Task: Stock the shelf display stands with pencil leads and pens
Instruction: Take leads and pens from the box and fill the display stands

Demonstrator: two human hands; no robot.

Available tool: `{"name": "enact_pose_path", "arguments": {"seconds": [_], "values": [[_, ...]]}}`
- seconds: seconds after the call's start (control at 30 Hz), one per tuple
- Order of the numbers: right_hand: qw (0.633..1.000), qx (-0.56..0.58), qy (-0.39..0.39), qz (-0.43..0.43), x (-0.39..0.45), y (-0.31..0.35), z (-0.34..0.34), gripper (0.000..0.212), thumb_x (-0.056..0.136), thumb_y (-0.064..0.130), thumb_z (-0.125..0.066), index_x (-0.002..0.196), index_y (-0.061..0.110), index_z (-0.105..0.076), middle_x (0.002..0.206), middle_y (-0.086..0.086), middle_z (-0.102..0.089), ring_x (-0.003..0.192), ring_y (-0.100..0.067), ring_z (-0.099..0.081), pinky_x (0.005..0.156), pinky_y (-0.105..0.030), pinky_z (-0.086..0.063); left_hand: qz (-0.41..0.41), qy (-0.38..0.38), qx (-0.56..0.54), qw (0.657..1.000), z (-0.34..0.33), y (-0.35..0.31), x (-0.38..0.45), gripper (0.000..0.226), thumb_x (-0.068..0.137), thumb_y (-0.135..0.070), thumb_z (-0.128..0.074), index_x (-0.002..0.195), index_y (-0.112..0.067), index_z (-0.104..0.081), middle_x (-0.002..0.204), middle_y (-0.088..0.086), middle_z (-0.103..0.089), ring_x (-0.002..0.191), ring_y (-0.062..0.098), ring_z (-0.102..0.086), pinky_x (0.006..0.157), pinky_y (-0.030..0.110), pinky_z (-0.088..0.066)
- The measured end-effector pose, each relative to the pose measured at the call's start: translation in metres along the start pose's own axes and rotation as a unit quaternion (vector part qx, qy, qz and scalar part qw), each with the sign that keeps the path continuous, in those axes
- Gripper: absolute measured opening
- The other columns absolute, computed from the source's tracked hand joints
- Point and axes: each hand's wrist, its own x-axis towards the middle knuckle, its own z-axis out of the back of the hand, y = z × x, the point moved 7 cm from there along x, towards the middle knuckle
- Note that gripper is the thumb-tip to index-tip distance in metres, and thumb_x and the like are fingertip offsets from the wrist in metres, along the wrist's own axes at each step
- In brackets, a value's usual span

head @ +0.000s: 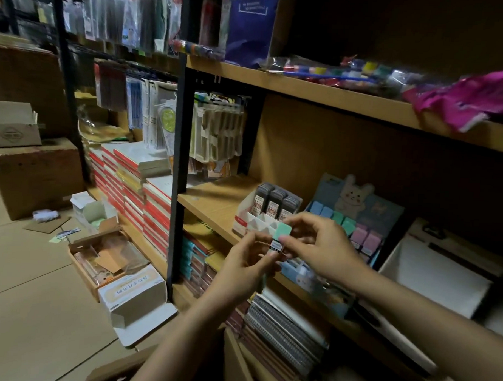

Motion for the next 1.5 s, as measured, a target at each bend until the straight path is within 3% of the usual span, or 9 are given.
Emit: {"name": "enact_pose_path", "arguments": {"seconds": [0.2, 0.5, 0.67, 0.83, 0.97, 1.1, 1.27, 1.37, 1.5], "values": [[0.985, -0.158, -0.07, 0.024, 0.006, 0.018, 0.1, 0.016, 0.08, 0.024, -0.077, 0.085, 0.031, -0.064, 0.079, 0.011, -0.069, 0.072, -0.001, -0.066, 0.069, -0.024, -0.057, -0.122, -0.03, 0.25, 0.96, -0.032, -0.018, -0.008, 0.031, 0.095, -0.03, -0.055, 0.126, -0.029, -0.05, 0.124, -0.014, -0.05, 0.112, -0.002, -0.052, 0.095, 0.025, -0.049], [0.973, -0.229, -0.038, -0.009, 0.013, -0.006, 0.143, 0.022, 0.091, 0.015, -0.064, 0.112, 0.014, -0.059, 0.101, -0.002, -0.064, 0.089, -0.016, -0.061, 0.067, -0.023, -0.046, -0.158, -0.017, 0.468, 0.869, -0.081, -0.014, 0.049, 0.05, 0.091, -0.026, -0.06, 0.138, -0.025, -0.043, 0.141, -0.002, -0.037, 0.131, 0.015, -0.032, 0.109, 0.033, -0.037], [0.981, -0.175, -0.081, -0.034, 0.017, -0.023, 0.158, 0.025, 0.088, -0.001, -0.064, 0.112, -0.002, -0.056, 0.1, -0.015, -0.058, 0.087, -0.021, -0.053, 0.064, -0.02, -0.034, -0.168, -0.003, 0.569, 0.805, -0.108, -0.02, 0.1, 0.064, 0.09, -0.033, -0.06, 0.146, -0.038, -0.029, 0.138, 0.008, -0.031, 0.123, 0.026, -0.032, 0.101, 0.039, -0.039], [0.982, -0.169, -0.075, -0.041, 0.02, -0.034, 0.155, 0.024, 0.085, 0.006, -0.071, 0.105, 0.001, -0.058, 0.096, -0.015, -0.062, 0.086, -0.026, -0.059, 0.073, -0.031, -0.045, -0.193, 0.019, 0.638, 0.745, -0.12, -0.017, 0.123, 0.058, 0.091, -0.045, -0.054, 0.143, -0.046, -0.028, 0.135, 0.012, -0.03, 0.116, 0.03, -0.033, 0.087, 0.04, -0.041], [0.984, -0.164, -0.043, -0.046, 0.027, -0.04, 0.144, 0.022, 0.085, 0.009, -0.07, 0.1, 0.009, -0.055, 0.087, -0.004, -0.059, 0.084, -0.021, -0.059, 0.072, -0.03, -0.046, -0.203, 0.01, 0.624, 0.755, -0.111, -0.015, 0.124, 0.059, 0.09, -0.041, -0.057, 0.143, -0.044, -0.031, 0.135, 0.012, -0.031, 0.118, 0.032, -0.032, 0.09, 0.043, -0.044], [0.975, -0.214, -0.016, -0.062, 0.036, -0.046, 0.132, 0.024, 0.086, 0.022, -0.071, 0.104, 0.017, -0.056, 0.101, -0.005, -0.063, 0.094, -0.022, -0.062, 0.084, -0.038, -0.052, -0.191, 0.013, 0.63, 0.753, -0.099, -0.012, 0.122, 0.067, 0.09, -0.034, -0.056, 0.148, -0.044, -0.023, 0.135, 0.011, -0.031, 0.118, 0.032, -0.031, 0.093, 0.042, -0.041], [0.962, -0.27, 0.008, -0.05, 0.042, -0.056, 0.112, 0.033, 0.089, 0.024, -0.067, 0.119, 0.023, -0.054, 0.104, 0.005, -0.061, 0.091, -0.012, -0.059, 0.073, -0.026, -0.049, -0.158, 0.02, 0.616, 0.771, -0.092, -0.007, 0.123, 0.073, 0.091, -0.031, -0.056, 0.149, -0.047, -0.015, 0.137, 0.009, -0.029, 0.12, 0.028, -0.027, 0.093, 0.038, -0.039], [0.953, -0.301, 0.0, -0.025, 0.041, -0.058, 0.106, 0.022, 0.087, 0.021, -0.07, 0.096, 0.029, -0.051, 0.081, 0.017, -0.051, 0.069, 0.004, -0.049, 0.054, -0.011, -0.034, -0.147, 0.027, 0.616, 0.773, -0.092, -0.006, 0.124, 0.075, 0.091, -0.03, -0.056, 0.149, -0.048, -0.012, 0.138, 0.009, -0.028, 0.122, 0.029, -0.026, 0.095, 0.039, -0.039], [0.939, -0.343, -0.016, 0.005, 0.039, -0.058, 0.103, 0.023, 0.084, 0.024, -0.072, 0.088, 0.03, -0.051, 0.074, 0.014, -0.053, 0.067, -0.004, -0.057, 0.054, -0.017, -0.043, -0.147, 0.029, 0.616, 0.773, -0.091, -0.005, 0.122, 0.076, 0.091, -0.029, -0.057, 0.149, -0.047, -0.012, 0.139, 0.011, -0.028, 0.122, 0.029, -0.027, 0.094, 0.04, -0.039]]}}
